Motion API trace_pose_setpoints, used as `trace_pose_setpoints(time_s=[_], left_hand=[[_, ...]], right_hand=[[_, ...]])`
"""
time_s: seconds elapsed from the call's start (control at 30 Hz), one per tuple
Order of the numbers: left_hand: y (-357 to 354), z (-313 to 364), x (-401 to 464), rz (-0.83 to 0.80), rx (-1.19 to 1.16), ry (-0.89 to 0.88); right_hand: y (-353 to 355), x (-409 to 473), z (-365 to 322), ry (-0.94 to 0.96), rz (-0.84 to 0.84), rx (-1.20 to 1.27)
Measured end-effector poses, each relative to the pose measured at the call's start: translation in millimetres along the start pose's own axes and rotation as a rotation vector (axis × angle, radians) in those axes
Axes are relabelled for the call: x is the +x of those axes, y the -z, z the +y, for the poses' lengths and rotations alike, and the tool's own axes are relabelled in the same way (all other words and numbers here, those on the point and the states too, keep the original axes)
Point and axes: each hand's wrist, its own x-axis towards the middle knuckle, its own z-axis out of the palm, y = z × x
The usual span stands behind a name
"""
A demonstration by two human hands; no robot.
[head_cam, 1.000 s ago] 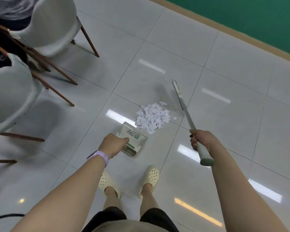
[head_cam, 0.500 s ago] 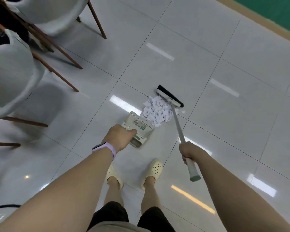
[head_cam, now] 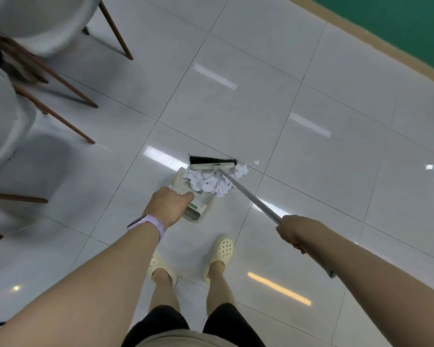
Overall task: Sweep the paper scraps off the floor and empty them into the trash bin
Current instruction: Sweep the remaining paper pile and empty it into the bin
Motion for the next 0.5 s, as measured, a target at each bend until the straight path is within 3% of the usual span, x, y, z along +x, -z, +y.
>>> trace_pose_setpoints(time_s=[0.13,0.27,0.5], left_hand=[[0.0,-4.0,-0.4,0.005,0.000,-0.002],[-0.2,-9.4,-1.6,0.007,0.004,-0.001],[3.6,-18.9,-10.7,-0.016,-0.032,0.009]], right_hand=[[-13.0,-12.6,15.0,0.047,-0.092,-0.034],[-23.4,-28.6,45.3,0.103,-0.141,0.157],[-47.2,-49.9,95.9,0.068,-0.074,0.482]])
